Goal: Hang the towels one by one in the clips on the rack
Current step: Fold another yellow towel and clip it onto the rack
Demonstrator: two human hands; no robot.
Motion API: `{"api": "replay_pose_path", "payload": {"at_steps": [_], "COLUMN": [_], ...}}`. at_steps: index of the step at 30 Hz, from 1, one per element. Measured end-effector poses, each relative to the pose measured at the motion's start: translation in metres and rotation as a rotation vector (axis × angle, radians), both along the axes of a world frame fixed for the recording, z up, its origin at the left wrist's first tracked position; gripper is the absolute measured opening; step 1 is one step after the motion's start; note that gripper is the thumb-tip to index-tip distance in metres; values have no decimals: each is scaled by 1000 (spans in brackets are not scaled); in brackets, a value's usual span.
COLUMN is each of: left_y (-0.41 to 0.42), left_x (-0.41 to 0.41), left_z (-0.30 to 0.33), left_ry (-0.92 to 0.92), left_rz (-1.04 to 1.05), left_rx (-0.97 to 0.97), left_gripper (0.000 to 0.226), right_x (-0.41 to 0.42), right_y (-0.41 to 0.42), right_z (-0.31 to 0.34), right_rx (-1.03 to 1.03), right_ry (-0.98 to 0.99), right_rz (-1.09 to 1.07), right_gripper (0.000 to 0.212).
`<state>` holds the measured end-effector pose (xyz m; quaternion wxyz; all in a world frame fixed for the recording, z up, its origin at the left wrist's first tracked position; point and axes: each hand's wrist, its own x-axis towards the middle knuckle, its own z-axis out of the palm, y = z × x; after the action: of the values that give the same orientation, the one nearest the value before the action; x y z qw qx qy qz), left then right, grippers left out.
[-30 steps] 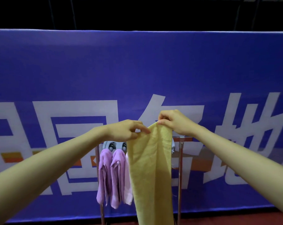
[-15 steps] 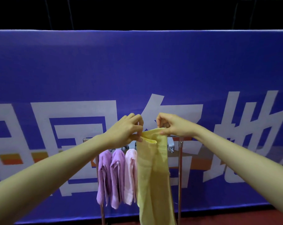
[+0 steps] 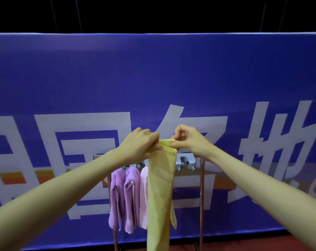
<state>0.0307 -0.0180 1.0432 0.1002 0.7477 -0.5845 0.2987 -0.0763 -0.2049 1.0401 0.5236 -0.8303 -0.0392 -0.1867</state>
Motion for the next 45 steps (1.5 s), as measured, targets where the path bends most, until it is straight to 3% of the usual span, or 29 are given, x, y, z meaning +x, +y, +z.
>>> {"api": "replay_pose_path", "payload": {"at_steps": [9,14,23,29,36,40,45], "left_y": [6,7,1,4,3,-10,-27], "left_x": [0,-1,-1,-1,-6,-9,-16], "left_z": [8,14,24,25,4,-24,-57], "left_ry": [379,418,365,495,985,1168,1338], "left_rz": [-22,-44,-99,-160,-220,-197,-233], "left_rx": [-185,-236,-244,-342,-859,-835,-729], "left_gripper": [27,27,26,23,35,10,18], "right_x": [2,0,9,12,20,27,26], "right_y": [17,18,21,20,29,35,30], "right_z": [2,5,16,32,63,83,105], "right_rx": [154,185,-44,-228,-260,-177,-115], "right_ry": [-8,16,-16,53,-55,-95,-128], "right_rz": [47,87,-112,-123,-193,-241,-304], "right_gripper": [21,27,21,13,12,10,12]}}
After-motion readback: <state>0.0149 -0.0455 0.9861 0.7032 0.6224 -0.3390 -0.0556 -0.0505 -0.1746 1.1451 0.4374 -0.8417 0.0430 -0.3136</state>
